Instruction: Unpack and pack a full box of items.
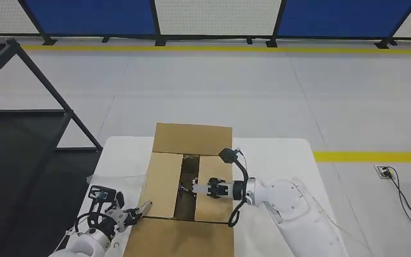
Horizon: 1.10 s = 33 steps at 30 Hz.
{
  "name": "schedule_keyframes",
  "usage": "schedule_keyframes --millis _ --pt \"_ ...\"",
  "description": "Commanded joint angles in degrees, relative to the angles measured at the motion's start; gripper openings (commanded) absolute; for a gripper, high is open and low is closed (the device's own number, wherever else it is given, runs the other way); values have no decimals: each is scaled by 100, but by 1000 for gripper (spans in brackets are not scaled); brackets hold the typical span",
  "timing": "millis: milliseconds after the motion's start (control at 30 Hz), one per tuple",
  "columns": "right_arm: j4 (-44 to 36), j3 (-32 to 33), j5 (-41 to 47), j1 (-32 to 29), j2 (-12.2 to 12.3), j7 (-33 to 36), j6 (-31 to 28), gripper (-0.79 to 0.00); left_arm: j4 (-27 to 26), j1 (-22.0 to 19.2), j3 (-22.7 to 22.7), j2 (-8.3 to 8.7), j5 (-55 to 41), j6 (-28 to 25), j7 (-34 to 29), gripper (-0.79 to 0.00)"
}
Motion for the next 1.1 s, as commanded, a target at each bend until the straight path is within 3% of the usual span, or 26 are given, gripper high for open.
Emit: schedule_keyframes --millis 0,300,533,667,867,1067 --pt "27 -26 -19 15 5 5 6 0 -5 6 4 2 -5 7 8 0" --pt "-43 -7 64 -18 36 -144 -42 0 -121 83 -74 15 -62 7 127 0" --pt "-350 136 262 -115 82 -250 -199 0 -392 311 -527 54 -301 -260 260 0" --pt "-517 224 381 -159 109 -313 -324 0 -406 596 -1002 113 -305 -982 349 0" --pt "-627 396 625 -197 142 -515 -500 0 -285 1215 -1754 239 95 -2581 241 0" --pt "-685 515 706 -177 179 -615 -576 0 -332 1641 -1904 326 602 -3518 -75 0"
